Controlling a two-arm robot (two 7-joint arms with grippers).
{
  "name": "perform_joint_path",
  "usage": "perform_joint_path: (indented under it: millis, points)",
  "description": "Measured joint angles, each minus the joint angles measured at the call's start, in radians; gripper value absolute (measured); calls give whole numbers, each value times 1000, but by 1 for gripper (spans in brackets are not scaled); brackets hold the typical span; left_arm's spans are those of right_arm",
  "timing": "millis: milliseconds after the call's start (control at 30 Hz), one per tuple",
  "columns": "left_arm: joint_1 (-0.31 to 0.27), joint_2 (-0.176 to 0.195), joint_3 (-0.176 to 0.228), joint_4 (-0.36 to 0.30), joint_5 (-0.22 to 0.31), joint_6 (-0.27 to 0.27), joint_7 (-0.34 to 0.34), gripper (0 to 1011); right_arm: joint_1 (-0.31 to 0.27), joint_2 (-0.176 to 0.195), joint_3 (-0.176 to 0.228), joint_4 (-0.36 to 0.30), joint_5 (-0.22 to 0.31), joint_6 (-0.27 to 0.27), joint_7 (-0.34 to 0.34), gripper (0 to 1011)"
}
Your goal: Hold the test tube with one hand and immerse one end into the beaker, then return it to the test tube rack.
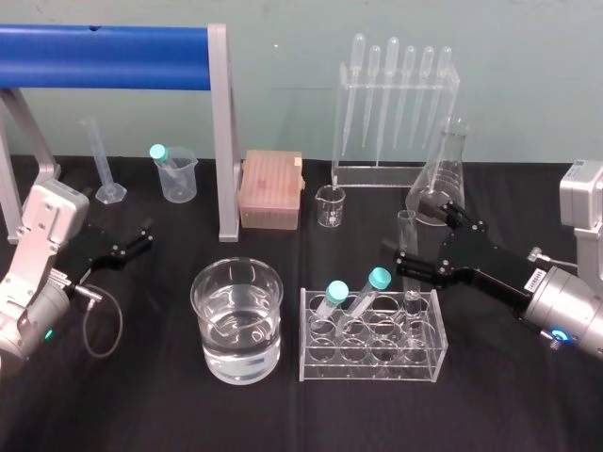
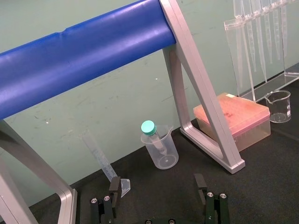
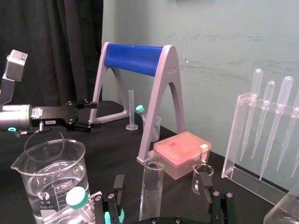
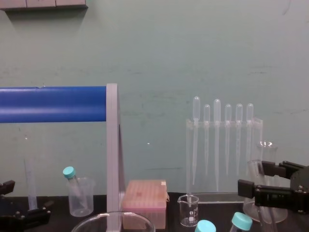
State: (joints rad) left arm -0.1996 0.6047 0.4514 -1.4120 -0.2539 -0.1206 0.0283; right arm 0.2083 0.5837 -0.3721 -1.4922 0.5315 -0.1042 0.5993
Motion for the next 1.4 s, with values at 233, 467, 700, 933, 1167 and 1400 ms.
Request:
perform_joint_path:
  millis: [233, 467, 700, 933, 1167, 1400]
  points:
    - [0, 0, 0, 0, 0, 0, 0, 1000, -1, -1, 3, 0, -2, 3, 0, 1000]
    - [0, 0, 0, 0, 0, 0, 0, 1000, -1, 0, 3, 0, -1, 2, 0, 1000]
    - [0, 0, 0, 0, 0, 0, 0, 1000, -1, 0, 3, -1, -1, 1, 0, 1000]
    - [0, 0, 0, 0, 0, 0, 0, 1000, -1, 1, 2, -2, 0, 0, 0, 978]
    - [0, 0, 0, 0, 0, 0, 0, 1000, -1, 1, 2, -2, 0, 0, 0, 818]
    - [0, 0, 0, 0, 0, 0, 0, 1000, -1, 1, 2, -2, 0, 0, 0, 611]
